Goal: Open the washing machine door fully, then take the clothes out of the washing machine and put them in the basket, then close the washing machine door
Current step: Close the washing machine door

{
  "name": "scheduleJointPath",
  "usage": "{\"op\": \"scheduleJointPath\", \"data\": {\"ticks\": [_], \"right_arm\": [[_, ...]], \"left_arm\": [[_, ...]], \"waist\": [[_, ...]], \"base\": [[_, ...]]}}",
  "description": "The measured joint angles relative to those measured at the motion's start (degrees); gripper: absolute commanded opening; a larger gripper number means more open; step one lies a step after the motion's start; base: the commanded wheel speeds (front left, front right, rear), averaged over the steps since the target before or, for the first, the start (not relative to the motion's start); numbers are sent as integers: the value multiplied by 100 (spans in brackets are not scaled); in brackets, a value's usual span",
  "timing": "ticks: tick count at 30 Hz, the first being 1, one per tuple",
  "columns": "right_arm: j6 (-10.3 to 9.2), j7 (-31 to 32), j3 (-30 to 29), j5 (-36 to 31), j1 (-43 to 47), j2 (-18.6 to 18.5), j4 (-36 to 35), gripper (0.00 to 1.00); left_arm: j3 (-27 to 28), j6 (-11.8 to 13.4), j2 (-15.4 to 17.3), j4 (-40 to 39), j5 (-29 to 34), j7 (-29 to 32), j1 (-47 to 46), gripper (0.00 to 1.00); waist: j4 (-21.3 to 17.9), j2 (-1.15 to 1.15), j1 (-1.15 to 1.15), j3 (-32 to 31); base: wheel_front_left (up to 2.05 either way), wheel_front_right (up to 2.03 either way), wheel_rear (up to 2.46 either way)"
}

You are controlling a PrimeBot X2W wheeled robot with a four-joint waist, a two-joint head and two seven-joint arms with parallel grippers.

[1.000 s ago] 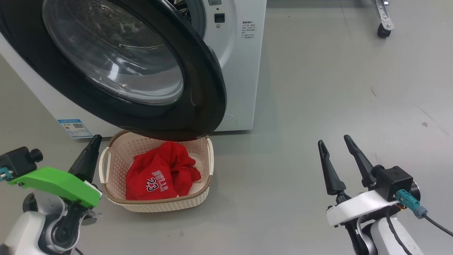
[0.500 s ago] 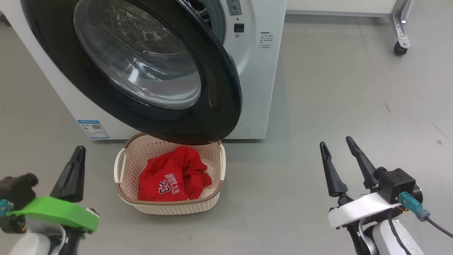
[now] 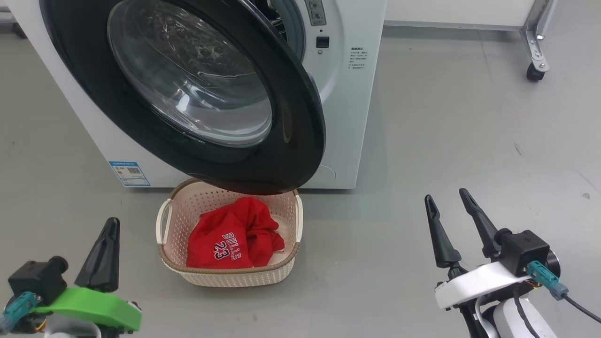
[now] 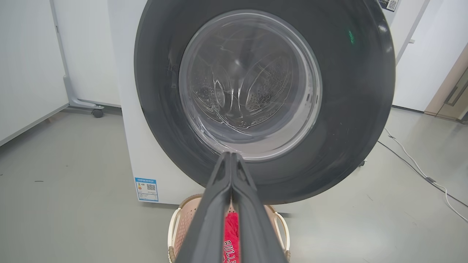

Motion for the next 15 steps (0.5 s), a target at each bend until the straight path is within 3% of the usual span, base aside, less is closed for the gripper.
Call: {"op": "scheduleJointPath", "data": {"ticks": [1,2,3,4,15], "right_arm": [[0,0,0,0,1,1,0,100],[0,0,0,0,1,3,0,100],[0,0,0,0,1,3,0,100],[0,0,0,0,1,5,0,100],[1,0,0,0,15,16,1,100]], "left_arm": [[1,2,-12,3,31,-2,35,4],[2,27,-30,9,77,-34,81,39],[3,69,-49,12,145,-45,118,88],[9,110,-68,11,194,-48,142,100],[76,209,-227,8,459,-49,216,100]], "waist": [[7,0,0,-6],[12,0,0,-11],[19,0,0,-17],[24,0,0,-23],[79,0,0,-48]], "base": [[0,0,0],[0,0,0],[0,0,0],[0,0,0],[0,0,0]]}}
